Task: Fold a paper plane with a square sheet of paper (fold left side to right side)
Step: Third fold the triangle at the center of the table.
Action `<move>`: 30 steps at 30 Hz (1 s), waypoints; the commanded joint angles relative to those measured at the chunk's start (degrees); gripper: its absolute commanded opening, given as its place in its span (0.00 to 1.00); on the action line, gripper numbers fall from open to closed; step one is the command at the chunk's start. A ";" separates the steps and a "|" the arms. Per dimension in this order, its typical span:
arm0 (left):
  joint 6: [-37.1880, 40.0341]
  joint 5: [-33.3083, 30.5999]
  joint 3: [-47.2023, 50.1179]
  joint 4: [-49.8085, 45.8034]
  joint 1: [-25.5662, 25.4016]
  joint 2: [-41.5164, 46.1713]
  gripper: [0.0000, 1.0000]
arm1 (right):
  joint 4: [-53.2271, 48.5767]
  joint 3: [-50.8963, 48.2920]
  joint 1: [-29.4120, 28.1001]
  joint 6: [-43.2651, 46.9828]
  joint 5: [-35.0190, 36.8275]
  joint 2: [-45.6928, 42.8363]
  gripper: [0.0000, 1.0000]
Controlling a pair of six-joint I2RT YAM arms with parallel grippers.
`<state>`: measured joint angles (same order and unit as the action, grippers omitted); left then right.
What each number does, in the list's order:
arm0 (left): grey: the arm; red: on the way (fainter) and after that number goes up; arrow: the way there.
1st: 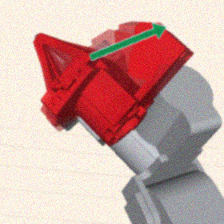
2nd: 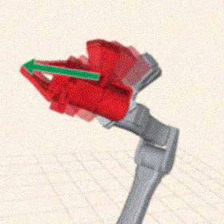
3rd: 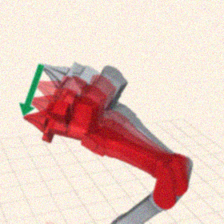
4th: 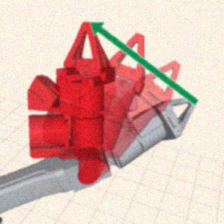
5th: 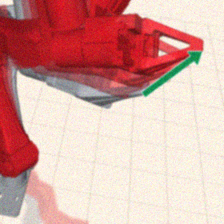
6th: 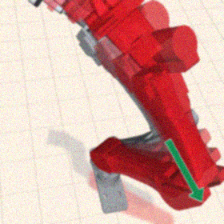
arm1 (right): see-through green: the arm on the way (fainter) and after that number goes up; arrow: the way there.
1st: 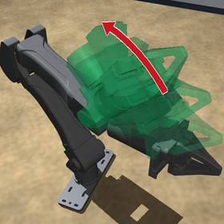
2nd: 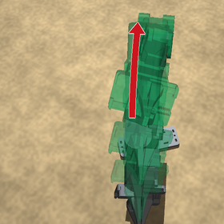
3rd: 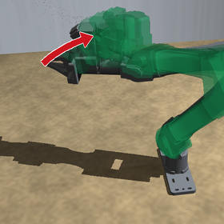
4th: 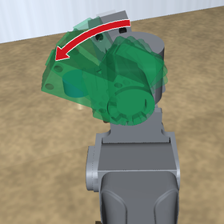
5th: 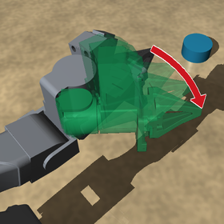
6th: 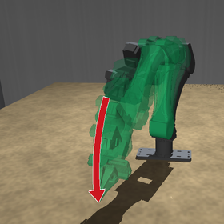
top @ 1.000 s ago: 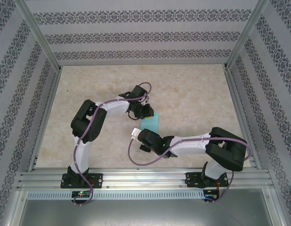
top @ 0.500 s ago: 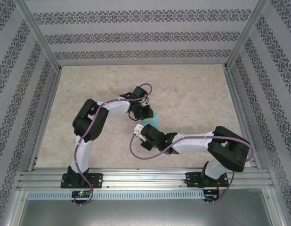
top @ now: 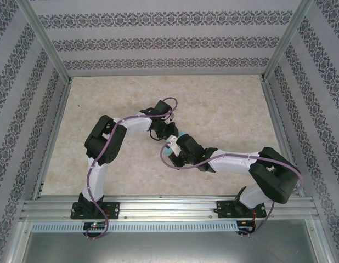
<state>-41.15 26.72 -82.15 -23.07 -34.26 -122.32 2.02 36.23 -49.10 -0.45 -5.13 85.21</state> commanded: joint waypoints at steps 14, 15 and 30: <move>1.59 -2.20 0.36 -2.85 -0.98 -3.62 0.16 | 4.70 -2.63 10.27 -9.52 -17.28 1.22 0.00; 1.59 -2.23 0.36 -2.85 -0.98 -3.60 0.16 | 4.73 -2.65 10.40 -9.69 -17.18 1.26 0.00; 1.72 -2.57 0.07 -3.20 -1.34 -4.21 0.15 | 5.52 -2.74 13.33 -12.73 -16.32 3.35 0.00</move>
<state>-40.73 26.59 -82.67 -23.05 -34.63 -122.87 5.26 34.04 -36.53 -12.05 -20.71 88.01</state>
